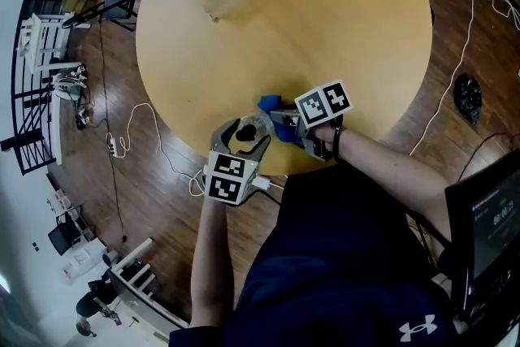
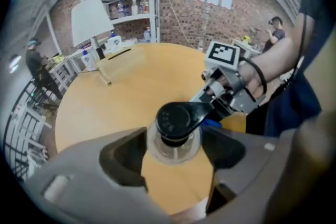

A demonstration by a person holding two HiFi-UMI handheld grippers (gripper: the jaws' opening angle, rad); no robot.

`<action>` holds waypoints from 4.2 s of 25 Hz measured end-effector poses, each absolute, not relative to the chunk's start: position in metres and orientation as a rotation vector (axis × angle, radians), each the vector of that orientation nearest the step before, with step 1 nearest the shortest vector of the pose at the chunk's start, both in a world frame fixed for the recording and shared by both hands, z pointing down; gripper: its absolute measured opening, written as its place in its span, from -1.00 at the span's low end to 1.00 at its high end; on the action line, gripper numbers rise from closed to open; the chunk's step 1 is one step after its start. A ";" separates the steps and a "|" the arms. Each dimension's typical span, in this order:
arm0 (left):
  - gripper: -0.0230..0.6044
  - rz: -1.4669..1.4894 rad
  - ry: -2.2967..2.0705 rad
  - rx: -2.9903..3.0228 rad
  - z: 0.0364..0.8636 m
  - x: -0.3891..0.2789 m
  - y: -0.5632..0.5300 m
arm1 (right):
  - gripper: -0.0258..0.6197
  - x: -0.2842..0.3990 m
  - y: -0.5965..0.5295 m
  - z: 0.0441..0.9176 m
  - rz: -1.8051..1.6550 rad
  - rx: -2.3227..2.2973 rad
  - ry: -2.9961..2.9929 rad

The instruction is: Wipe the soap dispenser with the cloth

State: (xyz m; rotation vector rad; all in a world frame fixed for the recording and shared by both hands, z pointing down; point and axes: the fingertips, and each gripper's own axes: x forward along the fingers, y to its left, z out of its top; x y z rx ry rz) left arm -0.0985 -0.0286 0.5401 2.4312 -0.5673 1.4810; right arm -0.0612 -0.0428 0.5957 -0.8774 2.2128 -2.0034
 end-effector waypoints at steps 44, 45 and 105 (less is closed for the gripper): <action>0.10 1.558 -0.508 2.426 0.543 -0.111 -0.027 | -0.67 -0.066 -0.044 0.605 -2.055 -0.846 2.225; 0.10 1.586 -0.460 2.445 0.544 -0.111 -0.027 | -0.67 -0.066 -0.044 0.606 -2.060 -0.853 2.222; 0.11 1.500 -0.374 2.536 0.549 -0.109 -0.037 | -0.67 -0.059 -0.053 0.603 -2.060 -0.866 2.124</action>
